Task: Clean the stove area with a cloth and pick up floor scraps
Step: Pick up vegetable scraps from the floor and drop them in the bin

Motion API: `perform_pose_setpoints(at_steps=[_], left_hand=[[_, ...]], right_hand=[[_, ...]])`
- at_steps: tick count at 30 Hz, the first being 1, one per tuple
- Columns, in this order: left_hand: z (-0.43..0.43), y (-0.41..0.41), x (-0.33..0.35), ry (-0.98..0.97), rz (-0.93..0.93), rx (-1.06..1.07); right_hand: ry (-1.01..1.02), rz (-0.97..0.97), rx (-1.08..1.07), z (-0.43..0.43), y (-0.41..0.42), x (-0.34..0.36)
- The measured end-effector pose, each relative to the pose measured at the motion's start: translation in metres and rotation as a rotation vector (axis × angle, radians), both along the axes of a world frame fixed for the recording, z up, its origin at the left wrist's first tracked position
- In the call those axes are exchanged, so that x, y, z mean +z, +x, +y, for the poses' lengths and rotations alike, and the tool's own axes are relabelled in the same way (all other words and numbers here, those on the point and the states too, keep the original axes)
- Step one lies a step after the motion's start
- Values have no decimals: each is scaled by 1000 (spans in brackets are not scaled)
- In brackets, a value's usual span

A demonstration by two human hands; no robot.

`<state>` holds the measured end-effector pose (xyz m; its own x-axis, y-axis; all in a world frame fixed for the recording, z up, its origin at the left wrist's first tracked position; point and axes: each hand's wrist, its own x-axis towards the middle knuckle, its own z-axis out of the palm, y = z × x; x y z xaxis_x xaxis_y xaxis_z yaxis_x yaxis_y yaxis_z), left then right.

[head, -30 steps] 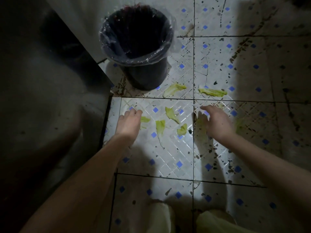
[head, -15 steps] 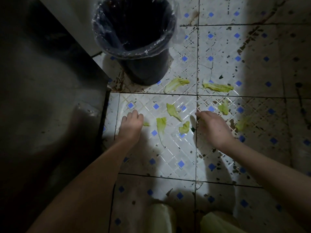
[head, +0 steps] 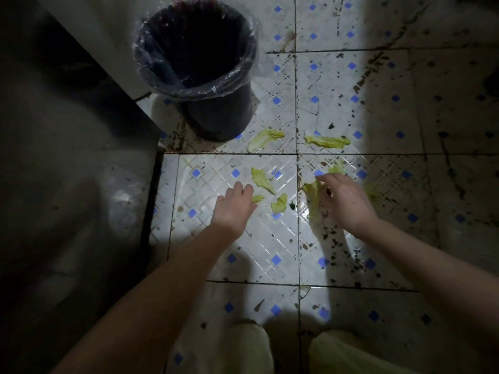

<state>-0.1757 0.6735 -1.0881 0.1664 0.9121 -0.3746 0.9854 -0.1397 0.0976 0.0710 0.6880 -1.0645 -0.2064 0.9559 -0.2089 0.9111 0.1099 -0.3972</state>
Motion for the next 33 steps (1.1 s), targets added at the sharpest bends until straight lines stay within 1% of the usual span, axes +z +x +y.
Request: perform_pose_setpoints(at_steps=[4, 7, 12, 18, 21, 26, 33], left_hand=[[-5, 7, -5, -66, -42, 112], [-4, 9, -7, -70, -67, 142], [0, 10, -7, -49, -53, 129], [2, 4, -5, -94, -48, 78], [3, -5, 2, -62, -8, 86], [5, -23, 14, 34, -1, 146], [-3, -42, 21, 134, -48, 180]], right_hand=[[-16, -28, -56, -6, 15, 0], [-20, -28, -62, -10, 15, -1], [-29, -16, -10, -8, 5, 0], [-63, -35, 94, -4, -19, -1], [-118, -22, 160, -2, -35, -3], [-133, 28, 278, 0, -61, -10], [-210, -89, 371, -2, -81, -24]])
